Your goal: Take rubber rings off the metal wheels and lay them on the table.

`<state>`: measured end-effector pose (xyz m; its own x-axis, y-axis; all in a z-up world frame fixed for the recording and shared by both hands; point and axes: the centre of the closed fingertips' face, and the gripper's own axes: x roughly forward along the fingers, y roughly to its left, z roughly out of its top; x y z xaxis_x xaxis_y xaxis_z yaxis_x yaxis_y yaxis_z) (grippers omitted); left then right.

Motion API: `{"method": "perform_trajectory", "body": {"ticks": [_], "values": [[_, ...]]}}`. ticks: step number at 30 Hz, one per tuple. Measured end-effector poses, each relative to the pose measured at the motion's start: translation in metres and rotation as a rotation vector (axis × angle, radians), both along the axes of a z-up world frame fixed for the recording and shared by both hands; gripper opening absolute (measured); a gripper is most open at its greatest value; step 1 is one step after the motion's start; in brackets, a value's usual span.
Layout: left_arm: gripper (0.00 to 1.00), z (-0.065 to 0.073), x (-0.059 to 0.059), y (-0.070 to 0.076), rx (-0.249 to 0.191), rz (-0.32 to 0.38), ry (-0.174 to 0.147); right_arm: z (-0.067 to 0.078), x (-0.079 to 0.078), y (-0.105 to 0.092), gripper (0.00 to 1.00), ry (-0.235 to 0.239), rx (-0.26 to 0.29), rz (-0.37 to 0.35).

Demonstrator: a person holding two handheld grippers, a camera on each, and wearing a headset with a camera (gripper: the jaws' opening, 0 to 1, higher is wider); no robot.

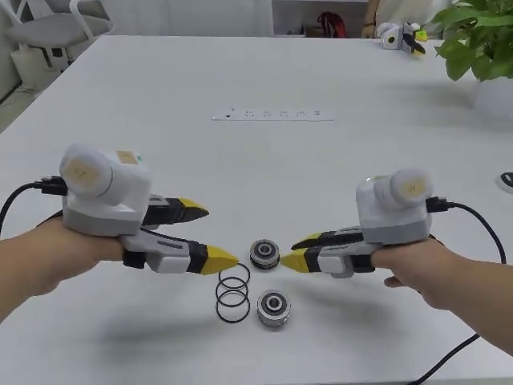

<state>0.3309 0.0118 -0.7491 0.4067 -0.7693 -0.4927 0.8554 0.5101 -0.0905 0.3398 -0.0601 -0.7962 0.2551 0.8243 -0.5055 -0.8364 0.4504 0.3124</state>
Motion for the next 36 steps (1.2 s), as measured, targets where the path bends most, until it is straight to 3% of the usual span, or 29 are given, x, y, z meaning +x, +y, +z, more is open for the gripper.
{"method": "perform_trajectory", "body": {"ticks": [18,36], "values": [[0.51,-0.019,0.009,-0.022,0.006,-0.027,0.038,-0.013,0.005,0.011,0.16,-0.042,-0.021,0.057],[0.35,-0.033,0.013,-0.047,0.032,-0.072,0.042,-0.014,0.004,0.011,0.09,-0.059,-0.017,0.073]]}}
